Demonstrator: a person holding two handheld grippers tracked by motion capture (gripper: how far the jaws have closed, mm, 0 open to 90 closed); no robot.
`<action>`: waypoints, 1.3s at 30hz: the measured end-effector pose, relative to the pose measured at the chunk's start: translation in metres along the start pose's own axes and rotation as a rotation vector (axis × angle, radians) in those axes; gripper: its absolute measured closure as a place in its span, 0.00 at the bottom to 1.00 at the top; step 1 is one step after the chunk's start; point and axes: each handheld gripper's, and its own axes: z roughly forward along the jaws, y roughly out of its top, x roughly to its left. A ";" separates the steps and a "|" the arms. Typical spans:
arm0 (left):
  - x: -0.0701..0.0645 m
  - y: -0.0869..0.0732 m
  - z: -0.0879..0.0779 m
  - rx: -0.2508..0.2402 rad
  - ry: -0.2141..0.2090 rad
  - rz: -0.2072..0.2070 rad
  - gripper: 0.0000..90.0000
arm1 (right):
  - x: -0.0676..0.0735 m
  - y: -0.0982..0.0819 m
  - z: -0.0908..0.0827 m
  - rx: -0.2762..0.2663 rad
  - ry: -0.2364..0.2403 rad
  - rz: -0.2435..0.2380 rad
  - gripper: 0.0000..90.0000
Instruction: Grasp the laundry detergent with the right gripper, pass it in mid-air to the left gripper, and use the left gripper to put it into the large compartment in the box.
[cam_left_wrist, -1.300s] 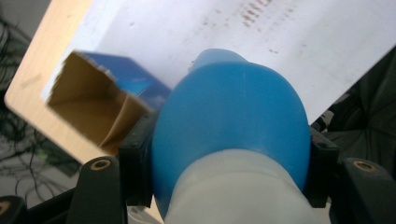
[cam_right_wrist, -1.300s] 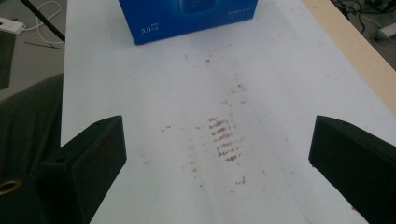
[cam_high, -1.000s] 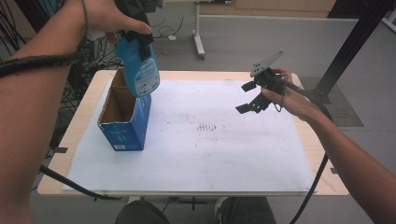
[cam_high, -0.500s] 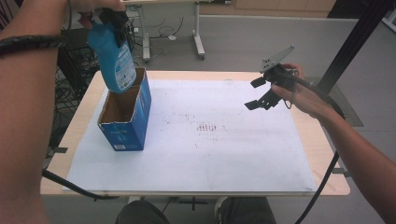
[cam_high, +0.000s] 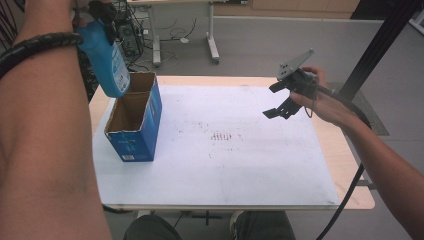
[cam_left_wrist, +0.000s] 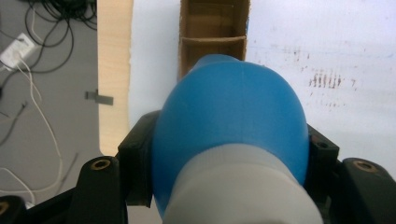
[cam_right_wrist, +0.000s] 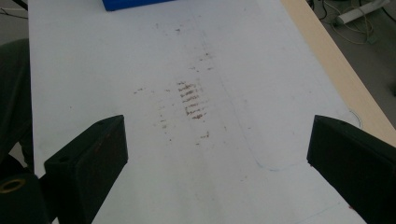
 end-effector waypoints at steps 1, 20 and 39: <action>0.000 0.000 0.000 0.003 0.001 -0.003 0.41 | 0.000 0.000 0.000 -0.001 0.001 0.000 0.06; 0.007 0.001 0.012 0.014 0.026 -0.023 0.41 | 0.002 0.000 0.003 -0.004 0.019 -0.003 0.06; 0.008 0.004 0.033 0.021 0.021 -0.020 0.41 | 0.004 -0.001 0.005 0.018 0.035 -0.004 0.06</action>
